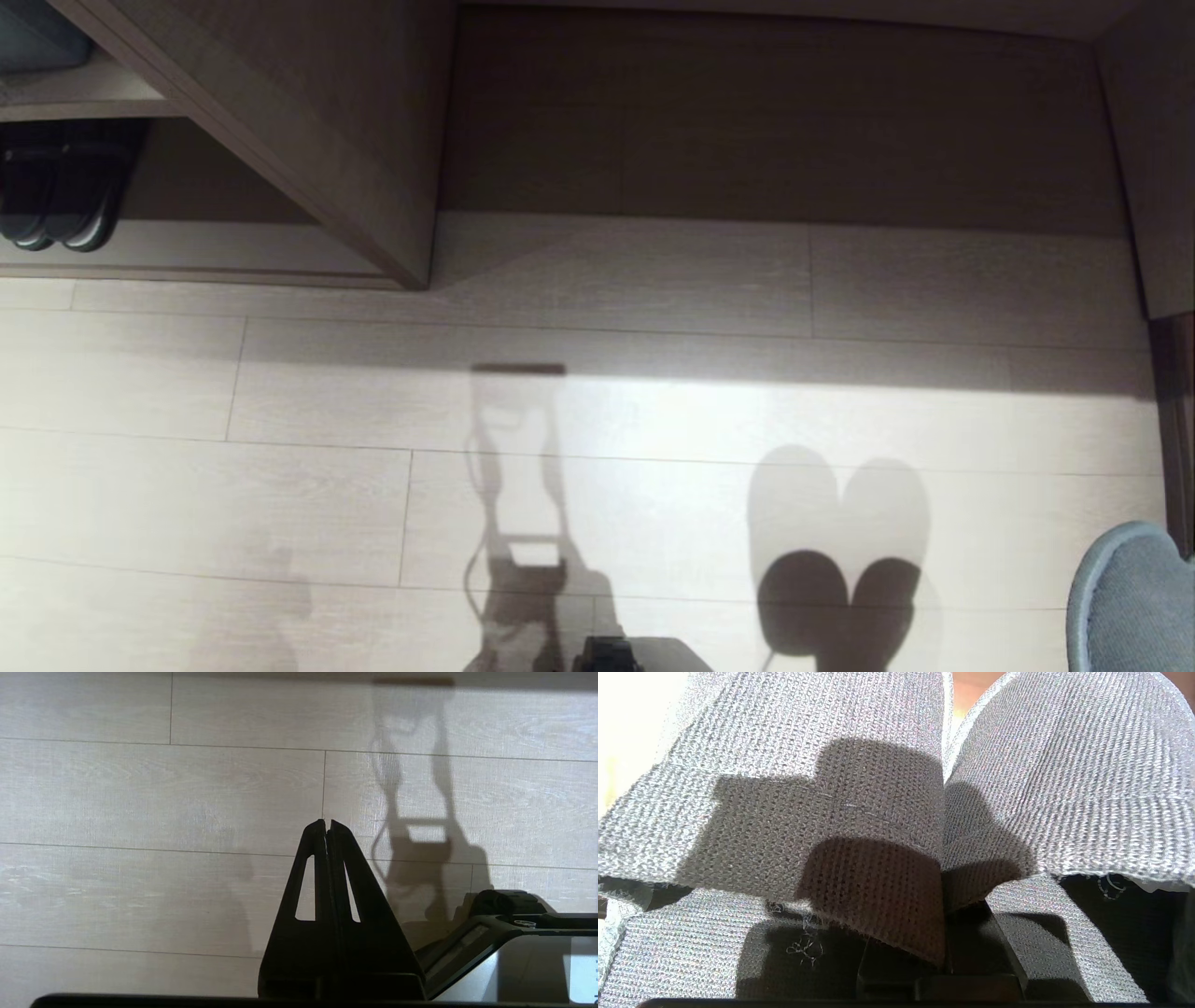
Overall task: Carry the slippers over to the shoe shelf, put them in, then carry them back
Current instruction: Place the slippers into the shoe cabinet
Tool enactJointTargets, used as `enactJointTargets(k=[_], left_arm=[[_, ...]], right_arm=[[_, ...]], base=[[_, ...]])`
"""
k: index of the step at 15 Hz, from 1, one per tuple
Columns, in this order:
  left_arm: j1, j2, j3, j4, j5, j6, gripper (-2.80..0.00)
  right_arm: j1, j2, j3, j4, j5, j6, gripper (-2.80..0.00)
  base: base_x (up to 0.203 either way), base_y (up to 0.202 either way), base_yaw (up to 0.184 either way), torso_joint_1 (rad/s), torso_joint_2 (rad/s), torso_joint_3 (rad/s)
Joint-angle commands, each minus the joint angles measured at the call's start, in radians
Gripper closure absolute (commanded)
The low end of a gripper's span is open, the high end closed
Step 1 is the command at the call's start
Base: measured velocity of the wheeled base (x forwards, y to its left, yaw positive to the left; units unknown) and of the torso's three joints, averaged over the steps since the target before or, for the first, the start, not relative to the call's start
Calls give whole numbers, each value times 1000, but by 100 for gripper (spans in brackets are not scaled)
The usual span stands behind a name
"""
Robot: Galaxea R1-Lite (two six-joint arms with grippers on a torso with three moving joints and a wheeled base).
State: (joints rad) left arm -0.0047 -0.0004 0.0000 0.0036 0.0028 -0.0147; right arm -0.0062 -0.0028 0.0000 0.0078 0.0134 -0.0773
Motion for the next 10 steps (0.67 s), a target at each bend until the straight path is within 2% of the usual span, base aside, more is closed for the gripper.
enactJointTargets(k=[1, 10], left_arm=[[0, 1, 2, -1, 0, 1, 0], [0, 2, 2, -1, 0, 1, 0]], right_arm=[[0, 0, 2, 0, 0, -1, 0], [0, 0, 2, 0, 2, -1, 0]], base=[[0, 0, 0, 7, 2, 202], [0, 0, 0, 1, 3, 199]])
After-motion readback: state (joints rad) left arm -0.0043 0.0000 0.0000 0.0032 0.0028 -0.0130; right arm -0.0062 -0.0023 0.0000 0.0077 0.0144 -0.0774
